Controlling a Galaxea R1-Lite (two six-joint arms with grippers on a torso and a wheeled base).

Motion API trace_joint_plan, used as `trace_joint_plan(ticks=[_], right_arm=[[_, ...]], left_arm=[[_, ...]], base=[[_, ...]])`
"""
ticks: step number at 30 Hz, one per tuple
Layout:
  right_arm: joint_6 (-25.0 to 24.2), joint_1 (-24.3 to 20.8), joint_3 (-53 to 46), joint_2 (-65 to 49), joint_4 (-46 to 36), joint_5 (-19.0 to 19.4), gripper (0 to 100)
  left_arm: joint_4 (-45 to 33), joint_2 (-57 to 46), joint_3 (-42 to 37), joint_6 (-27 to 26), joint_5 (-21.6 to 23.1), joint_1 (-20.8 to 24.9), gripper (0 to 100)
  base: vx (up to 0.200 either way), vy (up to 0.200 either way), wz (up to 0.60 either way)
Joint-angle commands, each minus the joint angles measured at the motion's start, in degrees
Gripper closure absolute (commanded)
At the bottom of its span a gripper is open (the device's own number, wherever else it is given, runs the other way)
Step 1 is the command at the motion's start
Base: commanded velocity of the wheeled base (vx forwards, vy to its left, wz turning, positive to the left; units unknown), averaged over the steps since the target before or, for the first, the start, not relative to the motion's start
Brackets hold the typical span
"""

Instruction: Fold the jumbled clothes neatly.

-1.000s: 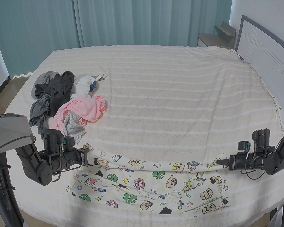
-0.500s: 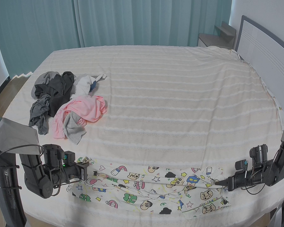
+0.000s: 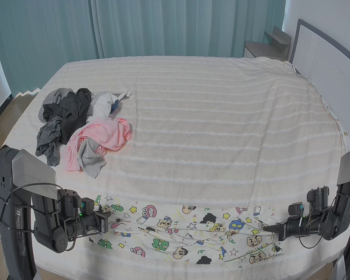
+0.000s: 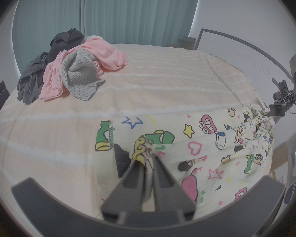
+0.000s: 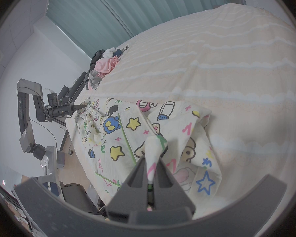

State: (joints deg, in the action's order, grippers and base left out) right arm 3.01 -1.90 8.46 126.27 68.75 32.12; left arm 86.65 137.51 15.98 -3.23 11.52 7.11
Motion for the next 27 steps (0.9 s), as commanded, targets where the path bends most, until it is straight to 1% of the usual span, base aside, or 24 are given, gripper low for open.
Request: trace_joint_plan(ticks=[1, 3, 4, 8, 13, 16, 18, 19, 22, 23, 24, 25, 26, 27], right_arm=[[0.3, -0.2, -4.0, 5.2, 4.1, -0.2, 100], [0.5, -0.5, -4.7, 5.8, 5.2, -0.2, 100], [0.5, -0.5, -5.0, 6.0, 6.1, -0.2, 0], [0.4, -0.5, -6.0, 5.7, 8.6, -0.2, 0], [0.4, -0.2, -7.6, 4.8, 10.6, -0.4, 0], [0.2, 0.8, -8.5, 4.5, 14.0, -1.1, 0], [0.2, 1.6, -8.5, 4.4, 14.6, -1.5, 0], [0.3, 2.9, -8.5, 4.2, 15.5, -2.1, 0], [0.3, 3.2, -8.5, 4.2, 16.0, -2.2, 0], [0.3, 4.3, -8.5, 4.2, 16.6, -2.3, 0], [0.3, 4.7, -8.5, 3.9, 16.7, -2.3, 0], [0.3, 4.8, -8.5, 3.9, 16.8, -2.3, 0], [0.3, 5.5, -8.5, 3.3, 17.2, -2.3, 0], [0.3, 5.9, -8.5, 3.1, 17.3, -2.5, 0]], left_arm=[[0.2, 1.1, -0.8, 0.0, 0.1, 0.1, 0], [0.4, 1.1, -1.3, 0.0, 0.1, 0.1, 0], [0.8, 1.1, -1.7, 0.0, 0.2, 0.2, 0], [3.3, 1.1, -3.2, 0.2, 0.3, 0.2, 0], [3.3, 0.7, -4.6, 0.2, 0.3, -0.1, 0], [3.3, 0.0, -5.3, 0.2, 0.3, -1.7, 0], [3.3, -0.5, -5.3, 0.2, 0.3, -2.4, 0], [3.3, -1.4, -5.4, 0.2, 0.5, -3.8, 0], [3.3, -1.8, -5.5, 0.4, 1.1, -4.2, 0], [3.3, -3.7, -7.1, 0.6, 3.9, -5.5, 0], [3.3, -4.4, -7.9, 0.8, 5.2, -6.1, 0], [3.3, -4.4, -7.9, 0.8, 5.2, -6.1, 0], [3.3, -5.5, -8.8, 1.0, 6.9, -7.0, 0], [3.3, -5.8, -8.9, 1.1, 7.3, -7.5, 0]], base=[[0.0, 0.0, 0.0], [0.0, 0.0, 0.0], [0.0, 0.0, 0.0], [0.0, 0.0, 0.0], [0.0, 0.0, 0.0], [0.0, 0.0, 0.0], [0.0, 0.0, 0.0], [0.0, 0.0, 0.0], [0.0, 0.0, 0.0], [0.0, 0.0, 0.0], [0.0, 0.0, 0.0], [0.0, 0.0, 0.0], [0.0, 0.0, 0.0], [0.0, 0.0, 0.0]])
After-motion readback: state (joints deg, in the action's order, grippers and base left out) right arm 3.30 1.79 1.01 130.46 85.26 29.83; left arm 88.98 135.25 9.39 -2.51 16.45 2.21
